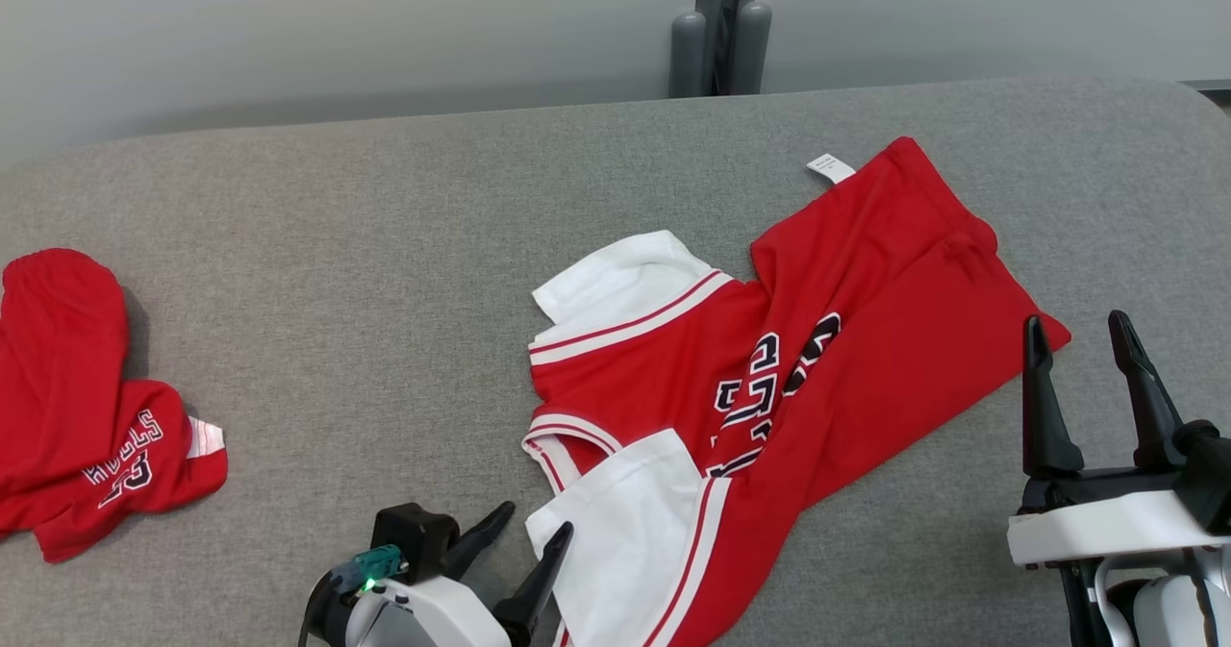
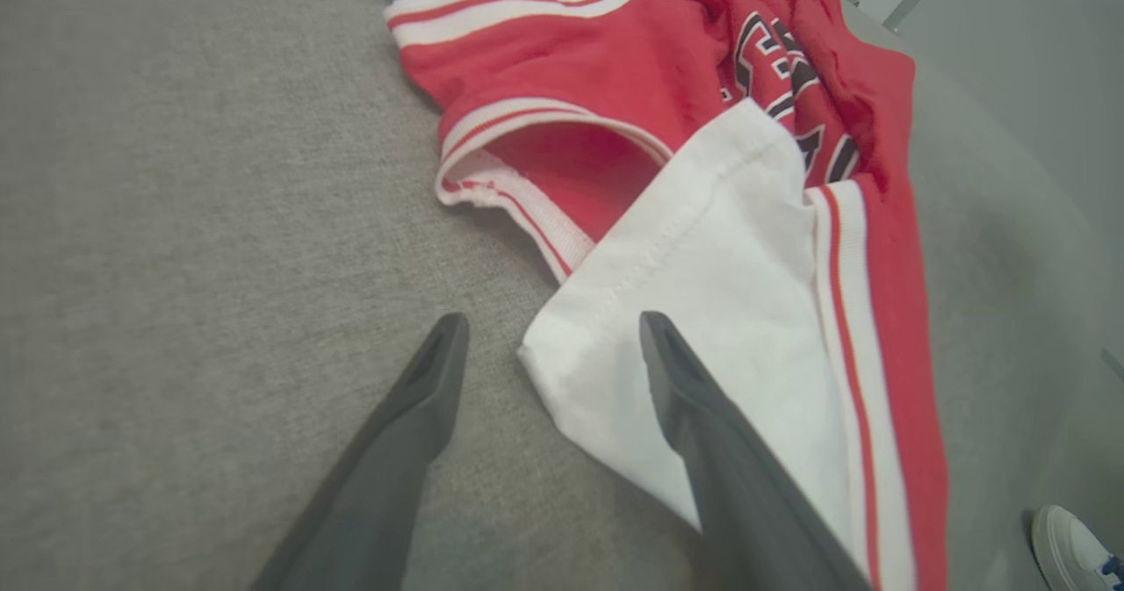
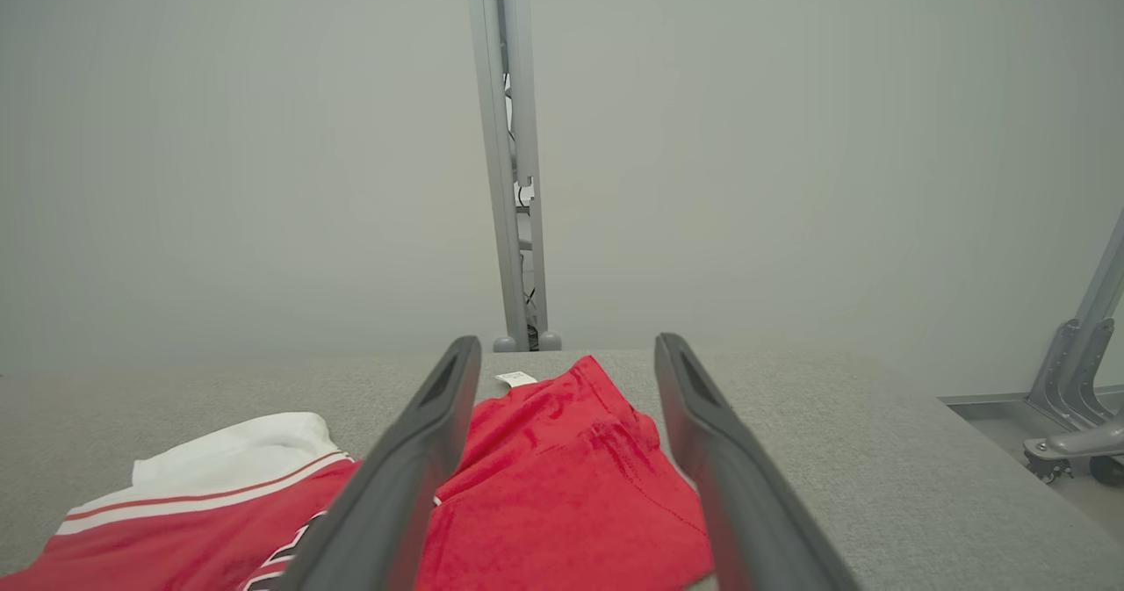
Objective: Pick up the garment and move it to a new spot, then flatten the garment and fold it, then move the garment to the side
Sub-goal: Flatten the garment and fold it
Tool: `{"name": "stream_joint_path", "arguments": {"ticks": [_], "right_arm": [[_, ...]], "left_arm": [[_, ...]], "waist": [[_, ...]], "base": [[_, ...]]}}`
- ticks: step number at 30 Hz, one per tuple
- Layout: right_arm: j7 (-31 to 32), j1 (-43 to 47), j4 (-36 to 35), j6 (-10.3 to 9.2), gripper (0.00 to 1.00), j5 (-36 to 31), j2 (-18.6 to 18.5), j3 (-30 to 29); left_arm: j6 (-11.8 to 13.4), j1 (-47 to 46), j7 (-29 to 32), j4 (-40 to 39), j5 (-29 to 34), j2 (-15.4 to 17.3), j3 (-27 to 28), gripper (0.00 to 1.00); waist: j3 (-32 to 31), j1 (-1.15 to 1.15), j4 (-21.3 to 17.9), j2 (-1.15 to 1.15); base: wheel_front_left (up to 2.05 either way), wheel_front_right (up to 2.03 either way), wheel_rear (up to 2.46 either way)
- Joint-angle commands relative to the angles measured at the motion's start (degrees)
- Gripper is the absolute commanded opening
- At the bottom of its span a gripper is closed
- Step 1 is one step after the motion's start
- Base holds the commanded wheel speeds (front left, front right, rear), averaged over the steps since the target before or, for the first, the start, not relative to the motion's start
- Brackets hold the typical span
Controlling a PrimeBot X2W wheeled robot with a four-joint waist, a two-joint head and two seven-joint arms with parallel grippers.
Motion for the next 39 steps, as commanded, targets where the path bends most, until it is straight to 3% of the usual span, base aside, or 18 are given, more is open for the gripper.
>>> {"name": "stream_joint_path", "arguments": {"ticks": [1, 7, 8, 9, 11, 20, 28, 39], "right_arm": [[-0.05, -0.42, -0.02, 0.01, 1.0, 0.1, 0.0, 0.0], [-0.04, -0.63, 0.2, 0.01, 1.0, -0.11, 0.11, -0.52], [-0.04, -0.6, 0.27, 0.01, 1.0, -0.17, 0.12, -0.59], [-0.05, -0.55, 0.32, 0.01, 1.0, -0.21, 0.14, -0.63], [-0.04, -0.41, 0.44, 0.01, 1.0, -0.24, 0.17, -0.68], [-0.04, -2.38, 4.72, 0.01, 1.0, -0.52, -1.22, -1.17], [8.52, -14.95, 18.55, 0.01, 1.0, 3.25, -6.06, -2.58], [14.09, -26.58, 32.83, 0.01, 1.0, 3.81, -9.0, -4.33]], "left_arm": [[-0.07, -0.96, 0.0, 0.14, -0.26, 0.06, -0.08, 1.0], [-0.31, -1.37, 0.49, 0.92, -0.92, 0.02, -1.21, 0.98], [-0.34, -1.31, 0.58, 1.04, -1.1, -0.03, -1.35, 0.83], [-0.36, -1.35, 0.66, 1.14, -1.39, -0.04, -1.51, 0.45], [-0.39, -1.63, 0.72, 1.41, -1.38, 0.07, -1.66, 0.0], [-0.53, -2.52, -2.62, -0.27, -2.57, 0.23, -1.42, 0.0], [-0.43, -4.13, -3.68, -2.83, -2.86, 1.17, -2.93, 0.0], [-0.49, -5.96, -4.63, -4.31, -3.3, 1.99, -4.77, 0.0]], "waist": [[0.05, 0.0, -0.07, 0.0], [0.12, 0.0, -0.11, 0.0], [0.1, 0.0, -0.07, 0.0], [0.07, 0.0, -0.02, 0.0], [0.02, 0.0, 0.12, 0.0], [0.75, 0.0, 2.0, 0.0], [3.46, 0.0, 5.26, 0.0], [6.81, 0.0, 8.29, 0.0]], "base": [[0.0, 0.0, 0.0], [0.0, 0.0, 0.0], [0.0, 0.0, 0.0], [0.0, 0.0, 0.0], [0.0, 0.0, 0.0], [0.0, 0.0, 0.0], [0.0, 0.0, 0.0], [0.0, 0.0, 0.0]]}}
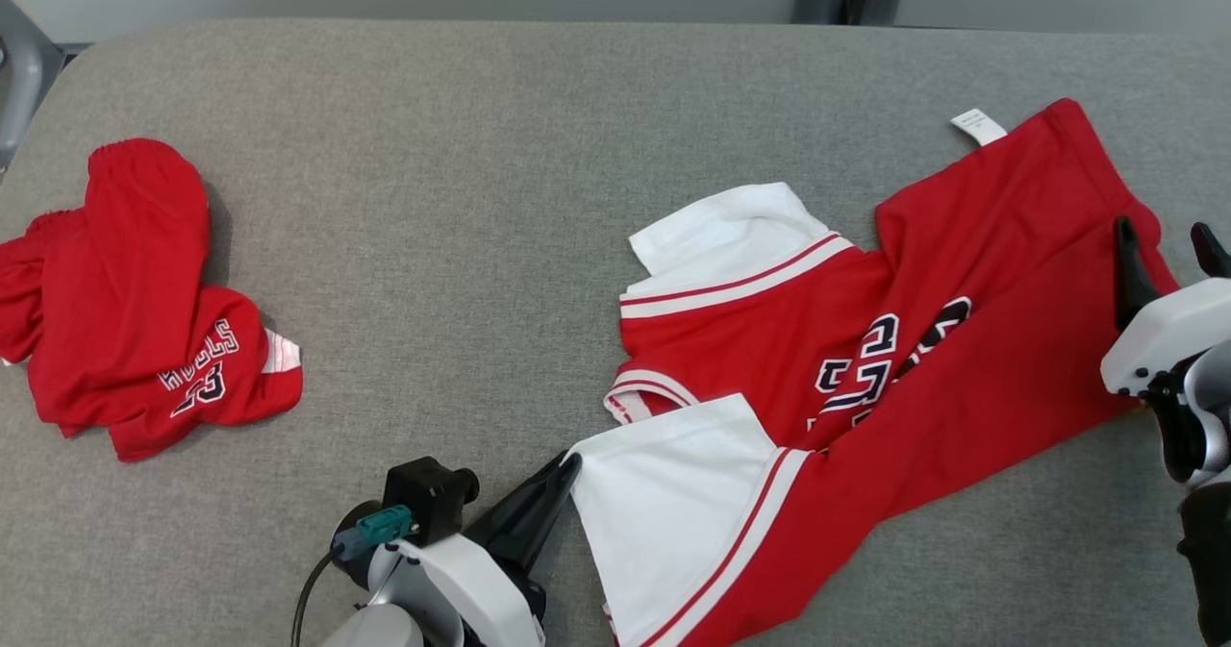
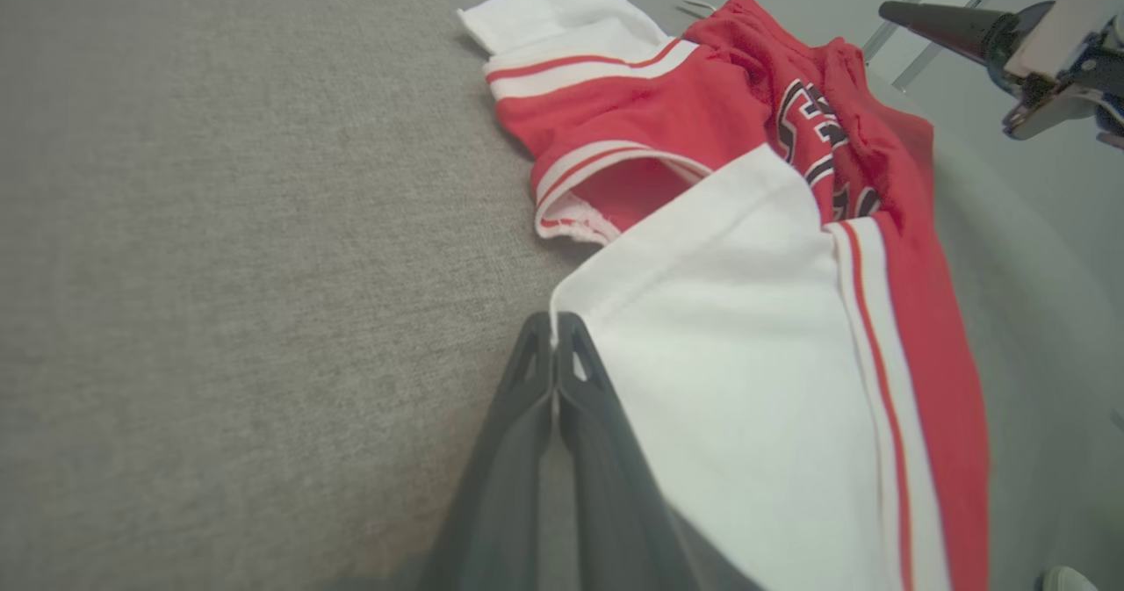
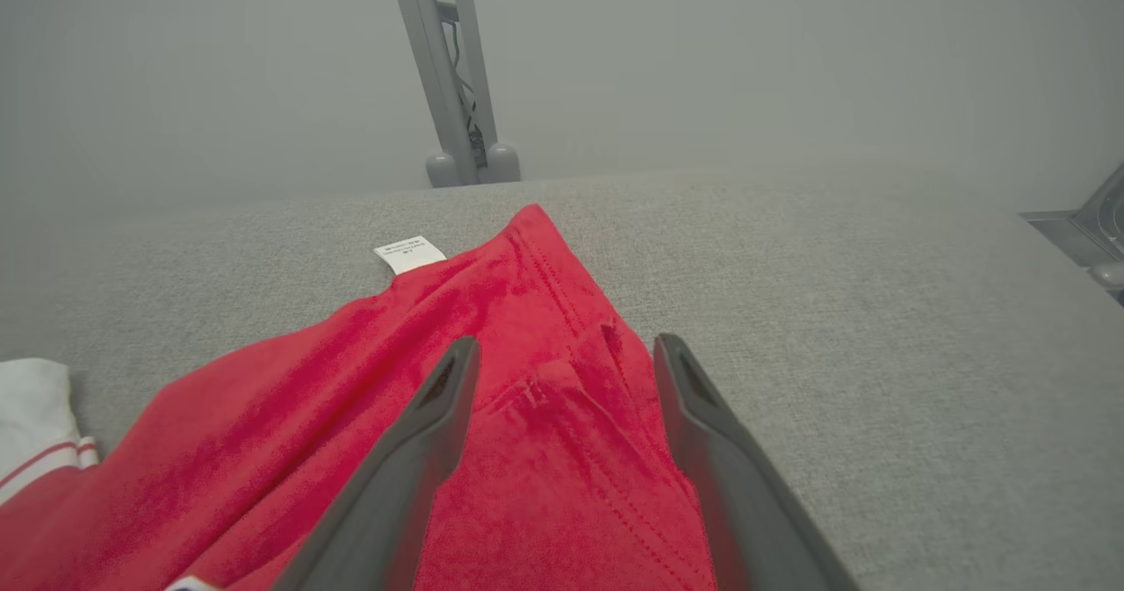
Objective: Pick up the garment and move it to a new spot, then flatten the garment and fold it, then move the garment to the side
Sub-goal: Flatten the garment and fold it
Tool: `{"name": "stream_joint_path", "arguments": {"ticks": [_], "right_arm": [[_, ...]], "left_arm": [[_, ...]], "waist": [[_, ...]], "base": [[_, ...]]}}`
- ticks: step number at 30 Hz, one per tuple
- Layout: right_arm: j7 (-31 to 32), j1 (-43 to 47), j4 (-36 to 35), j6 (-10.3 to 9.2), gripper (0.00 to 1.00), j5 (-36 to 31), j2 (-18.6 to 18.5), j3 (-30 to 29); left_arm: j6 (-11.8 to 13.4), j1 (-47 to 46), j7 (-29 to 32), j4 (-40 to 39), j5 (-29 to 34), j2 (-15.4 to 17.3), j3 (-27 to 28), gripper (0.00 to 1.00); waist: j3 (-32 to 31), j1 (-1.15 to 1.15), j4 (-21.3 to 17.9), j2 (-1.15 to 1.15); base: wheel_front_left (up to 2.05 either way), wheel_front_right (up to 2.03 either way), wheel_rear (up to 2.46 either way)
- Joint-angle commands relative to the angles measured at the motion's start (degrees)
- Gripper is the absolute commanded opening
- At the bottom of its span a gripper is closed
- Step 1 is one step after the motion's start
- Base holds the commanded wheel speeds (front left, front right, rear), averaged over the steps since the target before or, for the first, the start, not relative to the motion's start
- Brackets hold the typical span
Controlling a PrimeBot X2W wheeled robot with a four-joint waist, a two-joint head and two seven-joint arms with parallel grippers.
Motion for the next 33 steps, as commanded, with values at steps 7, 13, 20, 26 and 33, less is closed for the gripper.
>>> {"name": "stream_joint_path", "arguments": {"ticks": [7, 13, 20, 26, 33], "right_arm": [[0.7, -5.6, 7.83, 0.01, 1.0, 1.03, -1.2, 0.83], [-0.29, -7.75, 12.01, 0.01, 1.0, 2.14, -1.69, 2.56], [-1.33, -9.4, 15.01, 0.01, 0.0, 3.66, -2.04, 3.66], [-3.21, -10.0, 16.85, 0.01, 0.0, 4.71, -1.98, 4.93], [-6.65, -8.39, 16.49, 0.01, 0.0, 6.48, -2.08, 7.67]], "left_arm": [[-0.06, -2.69, -0.83, -0.03, -0.99, 0.97, -1.08, 0.0], [-0.06, -3.46, -1.24, 0.29, -1.66, 1.35, -1.9, 0.0], [-0.06, -3.81, -1.54, 0.71, -2.3, 1.62, -2.48, 0.0], [-0.07, -3.94, -1.81, 1.38, -2.57, 1.73, -2.79, 0.0], [0.3, -3.24, -2.4, 1.98, -2.84, 1.58, -2.79, 0.0]], "waist": [[2.55, 0.0, 1.63, 0.0], [3.21, 0.0, 1.93, 0.0], [3.55, 0.0, 1.88, 0.0], [3.12, 0.0, 1.49, 0.0], [1.17, 0.0, 0.57, 0.0]], "base": [[0.0, 0.0, 0.0], [0.0, 0.0, 0.0], [0.0, 0.0, 0.0], [0.0, 0.0, 0.0], [0.0, 0.0, 0.0]]}}
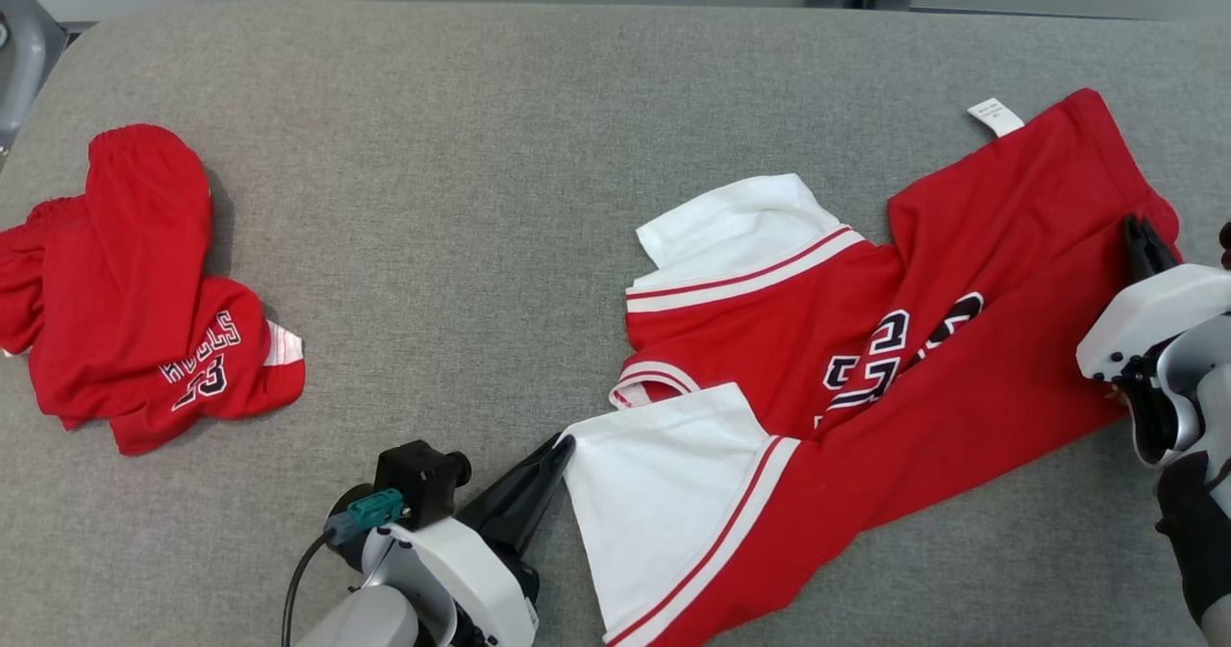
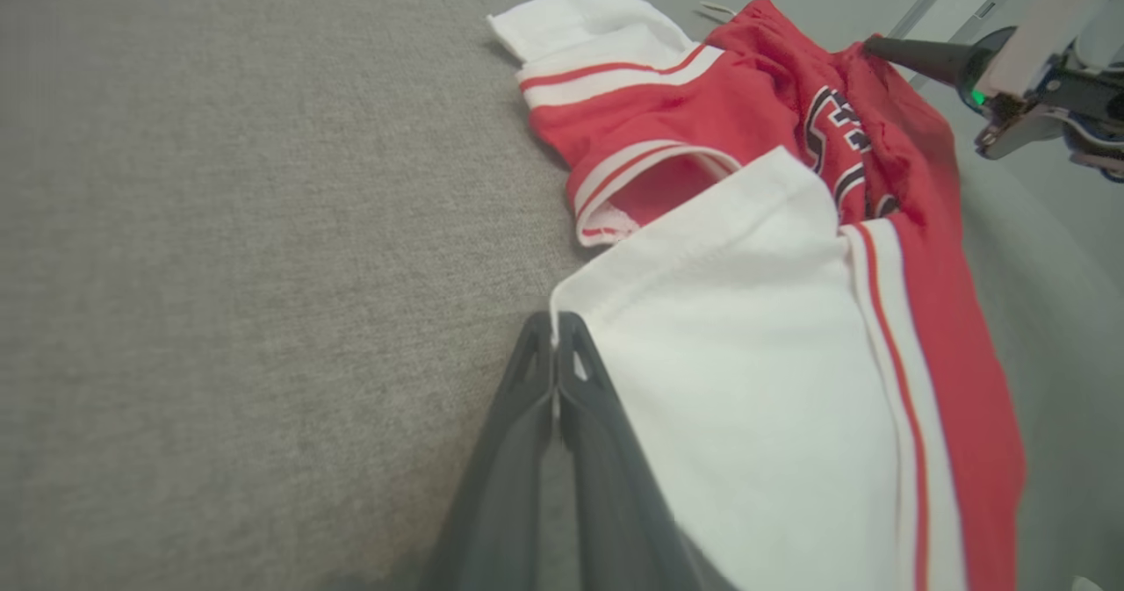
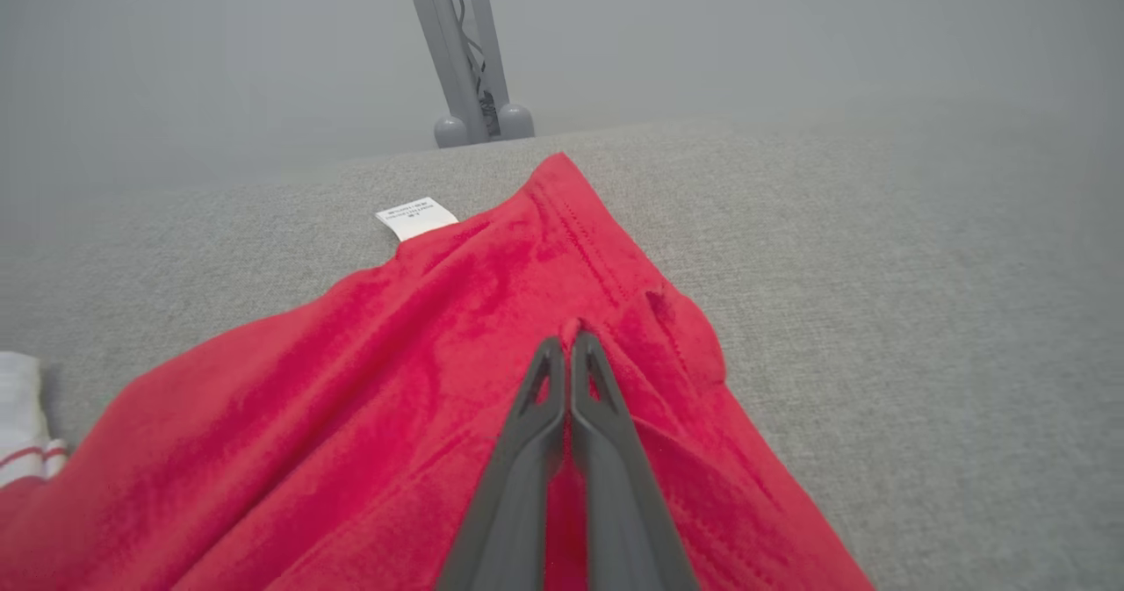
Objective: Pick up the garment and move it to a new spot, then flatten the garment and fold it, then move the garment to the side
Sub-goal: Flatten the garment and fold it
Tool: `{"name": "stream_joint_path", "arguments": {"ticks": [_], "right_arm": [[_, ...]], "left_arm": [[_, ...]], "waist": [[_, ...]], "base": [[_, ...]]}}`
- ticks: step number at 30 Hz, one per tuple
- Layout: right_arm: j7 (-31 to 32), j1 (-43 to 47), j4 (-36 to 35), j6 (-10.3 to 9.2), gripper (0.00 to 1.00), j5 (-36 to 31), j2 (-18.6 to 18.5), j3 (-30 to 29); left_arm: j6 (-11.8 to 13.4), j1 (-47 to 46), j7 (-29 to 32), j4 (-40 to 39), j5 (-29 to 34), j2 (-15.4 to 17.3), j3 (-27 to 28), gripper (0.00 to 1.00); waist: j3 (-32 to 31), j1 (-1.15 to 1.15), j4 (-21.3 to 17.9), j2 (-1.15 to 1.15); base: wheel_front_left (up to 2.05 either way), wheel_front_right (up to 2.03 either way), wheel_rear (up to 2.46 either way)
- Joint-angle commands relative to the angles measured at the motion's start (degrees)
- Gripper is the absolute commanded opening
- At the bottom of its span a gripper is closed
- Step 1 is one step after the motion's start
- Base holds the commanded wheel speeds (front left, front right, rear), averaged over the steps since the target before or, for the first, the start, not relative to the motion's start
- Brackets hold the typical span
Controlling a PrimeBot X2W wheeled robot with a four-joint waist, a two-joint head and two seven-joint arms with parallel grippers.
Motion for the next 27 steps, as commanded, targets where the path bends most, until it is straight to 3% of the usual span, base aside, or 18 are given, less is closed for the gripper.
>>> {"name": "stream_joint_path", "arguments": {"ticks": [1, 8, 15, 27], "right_arm": [[-0.66, 0.65, -0.56, 0.01, 0.0, 0.34, -0.38, 0.24], [-5.3, 4.11, -6.85, 0.01, 0.0, 4.24, -1.2, 5.02], [-7.34, 8.75, -18.83, 0.01, 0.0, 7.82, -4.56, 8.28], [-5.99, 9.83, -37.07, 0.01, 0.0, 4.58, -9.87, 7.84]], "left_arm": [[0.28, 0.01, -0.32, 0.06, -0.24, 0.34, 0.18, 0.0], [1.44, 1.57, -1.85, -0.23, -1.49, 0.37, 1.9, 0.0], [3.25, 3.0, -2.86, -2.78, -3.55, 1.52, 5.47, 0.0], [7.4, -0.93, -4.14, -17.8, -1.79, 6.55, 15.79, 0.0]], "waist": [[-0.55, 0.0, -0.33, 0.0], [-4.6, 0.0, -2.5, 0.0], [-8.74, 0.0, -5.48, 0.0], [-12.71, 0.0, -9.81, 0.0]], "base": [[0.0, 0.0, 0.0], [0.0, 0.0, 0.0], [0.0, 0.0, 0.0], [0.0, 0.0, 0.0]]}}
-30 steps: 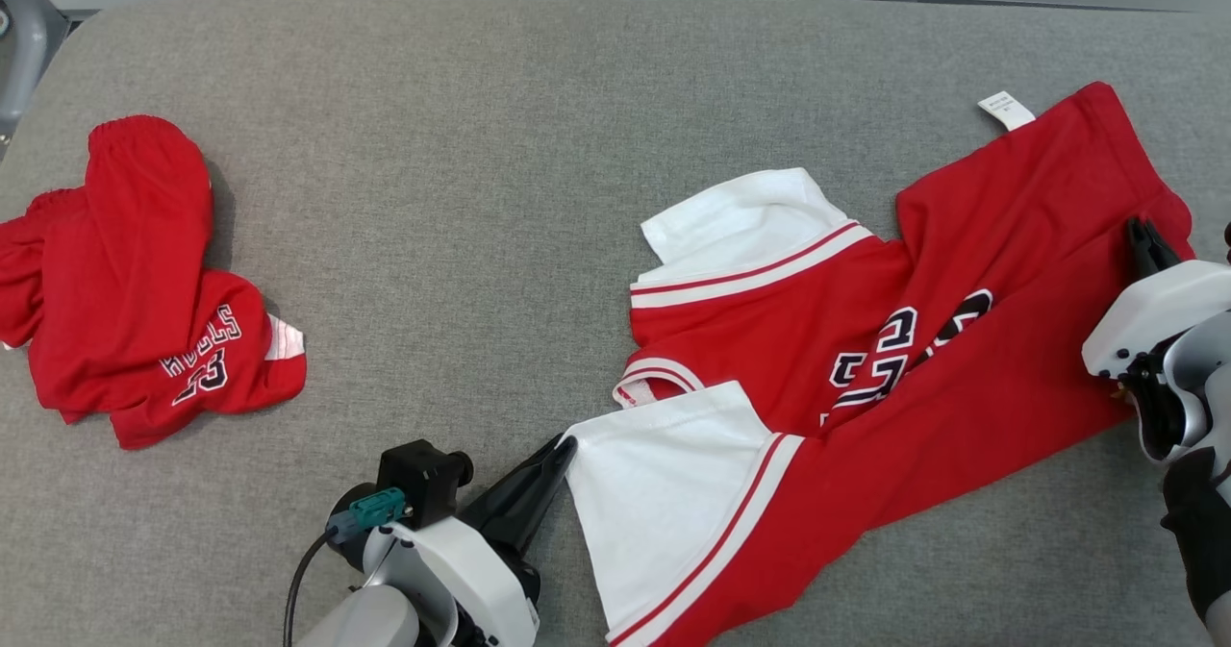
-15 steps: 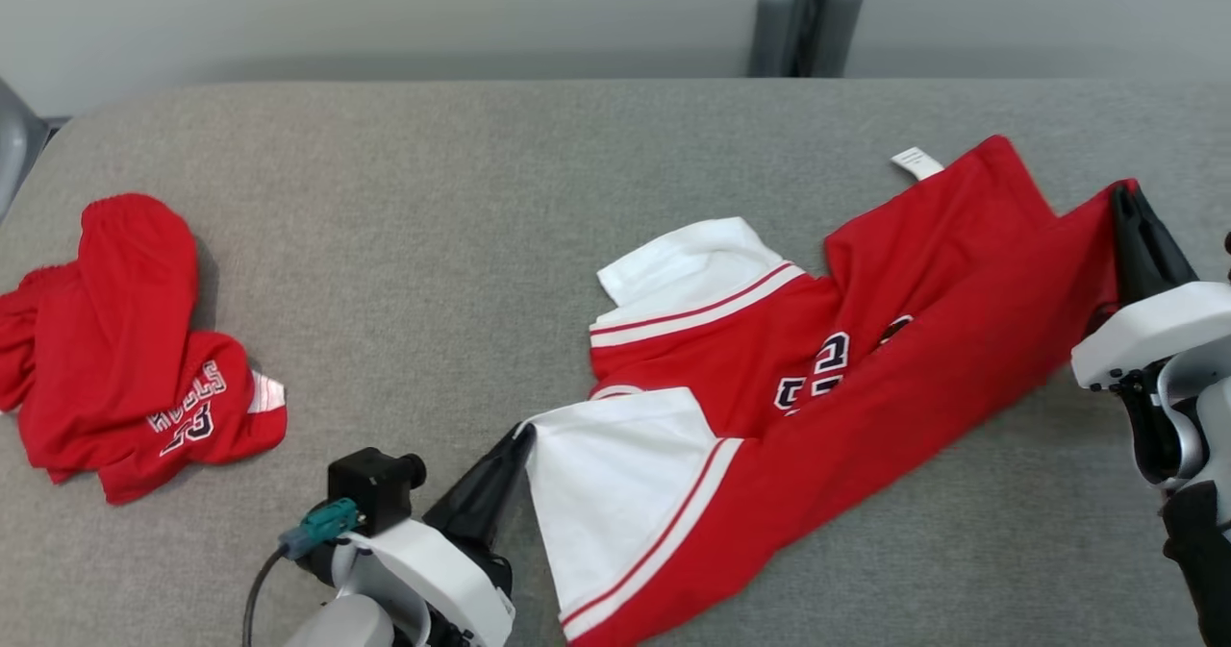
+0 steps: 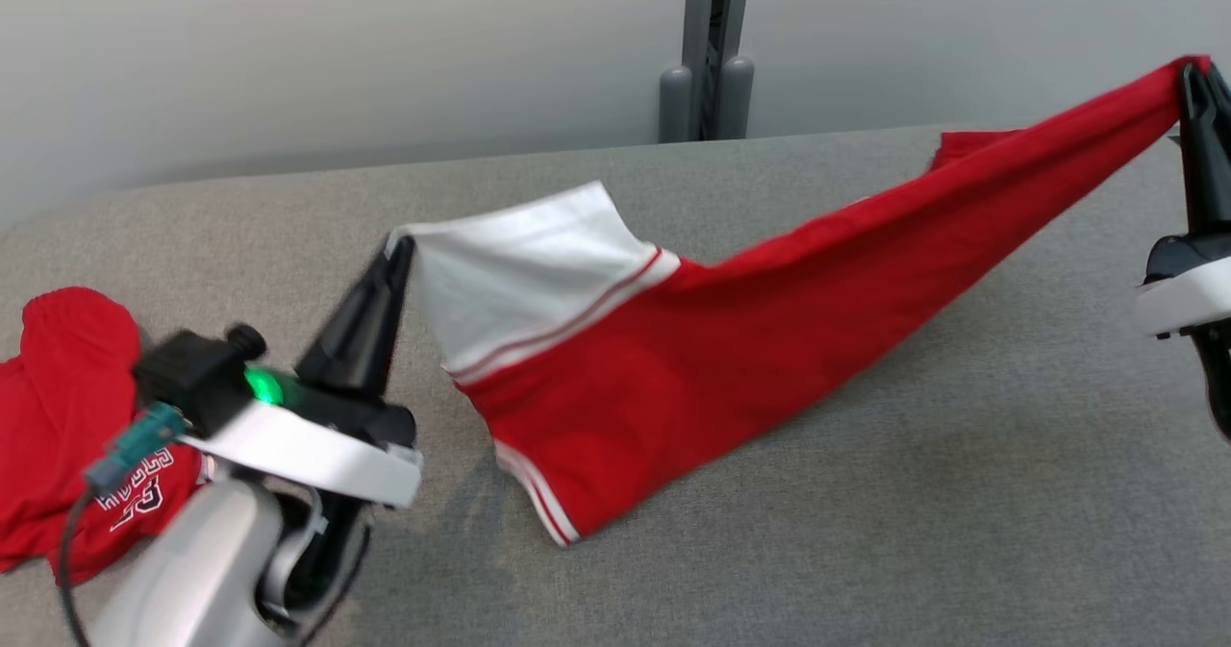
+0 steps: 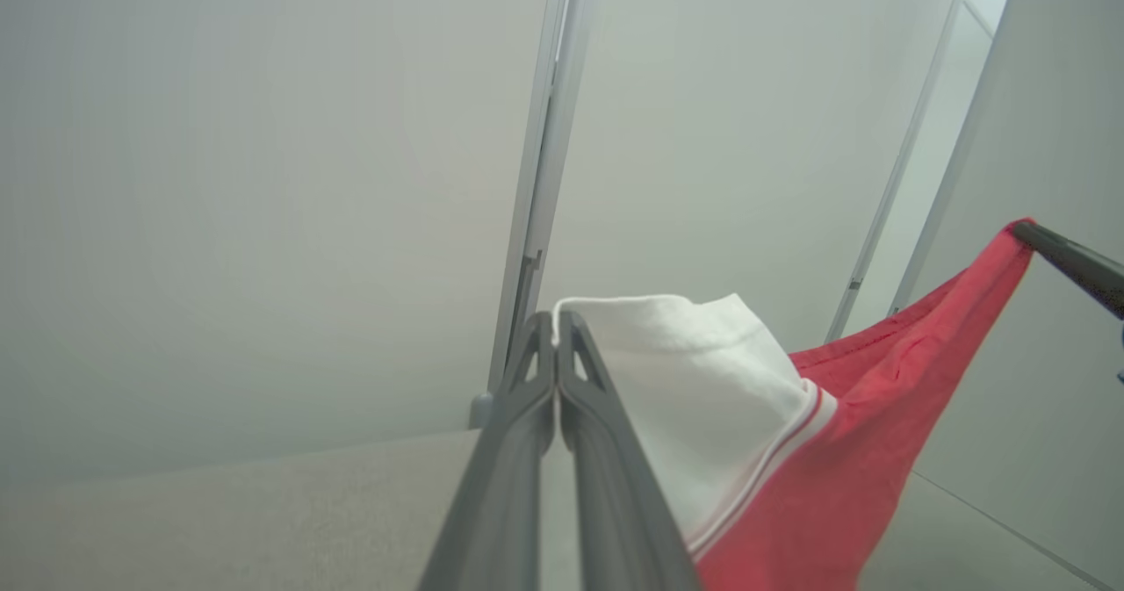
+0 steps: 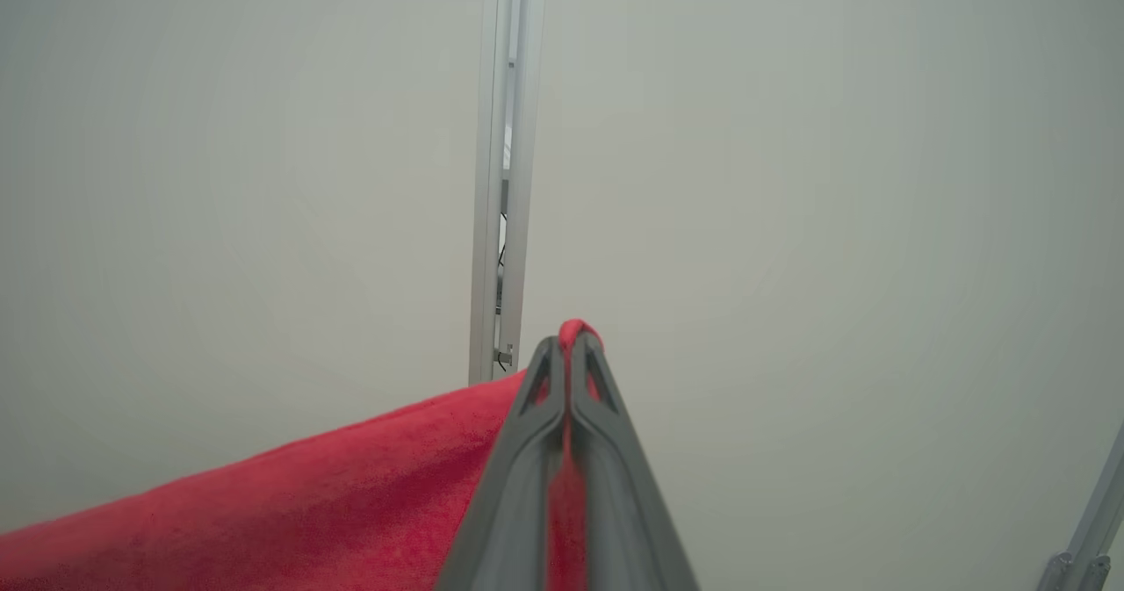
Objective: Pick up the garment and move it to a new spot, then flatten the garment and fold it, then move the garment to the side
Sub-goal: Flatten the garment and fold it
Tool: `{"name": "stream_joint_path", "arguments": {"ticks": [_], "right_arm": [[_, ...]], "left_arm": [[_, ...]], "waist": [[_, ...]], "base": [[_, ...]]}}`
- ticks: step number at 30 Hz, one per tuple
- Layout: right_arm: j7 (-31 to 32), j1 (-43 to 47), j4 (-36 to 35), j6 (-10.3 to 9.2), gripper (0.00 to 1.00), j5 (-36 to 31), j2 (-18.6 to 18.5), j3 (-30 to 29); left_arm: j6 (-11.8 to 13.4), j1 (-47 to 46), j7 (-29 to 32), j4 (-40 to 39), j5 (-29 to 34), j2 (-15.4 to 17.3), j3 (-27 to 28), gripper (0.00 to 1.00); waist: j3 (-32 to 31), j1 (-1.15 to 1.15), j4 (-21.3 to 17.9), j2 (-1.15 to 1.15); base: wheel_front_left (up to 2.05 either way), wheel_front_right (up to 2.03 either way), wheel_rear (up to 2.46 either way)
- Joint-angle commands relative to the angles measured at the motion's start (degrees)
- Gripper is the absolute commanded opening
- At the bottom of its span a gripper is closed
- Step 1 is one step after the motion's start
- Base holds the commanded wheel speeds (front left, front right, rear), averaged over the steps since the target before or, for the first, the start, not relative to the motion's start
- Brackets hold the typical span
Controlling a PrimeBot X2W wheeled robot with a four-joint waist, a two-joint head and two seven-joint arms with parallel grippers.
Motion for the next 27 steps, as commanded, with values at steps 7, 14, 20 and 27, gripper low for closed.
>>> {"name": "stream_joint_path", "arguments": {"ticks": [7, 14, 20, 27], "right_arm": [[4.39, -2.53, -8.17, 0.01, 0.0, -2.88, -1.94, -0.81], [8.69, -4.53, -14.22, 0.01, 0.0, -2.41, -0.81, -2.99], [11.31, -4.7, -17.59, 0.01, 0.0, -1.48, 0.72, -3.92], [12.19, -6.24, -18.79, 0.01, 0.0, -1.07, 4.03, -6.39]], "left_arm": [[2.7, -5.9, -0.19, -10.23, 3.85, 3.75, 5.76, 0.0], [5.22, -9.41, 4.2, -14.38, 1.53, 5.36, 8.87, 0.0], [6.31, -11.58, 6.87, -16.23, -0.48, 6.18, 10.89, 0.0], [5.85, -17.52, 9.99, -16.61, -1.42, 8.16, 12.35, 0.0]], "waist": [[-2.38, 0.0, -2.41, 0.0], [-3.1, 0.0, -3.76, 0.0], [-2.89, 0.0, -4.33, 0.0], [0.67, 0.0, -4.86, 0.0]], "base": [[0.0, 0.0, 0.0], [0.0, 0.0, 0.0], [0.0, 0.0, 0.0], [0.0, 0.0, 0.0]]}}
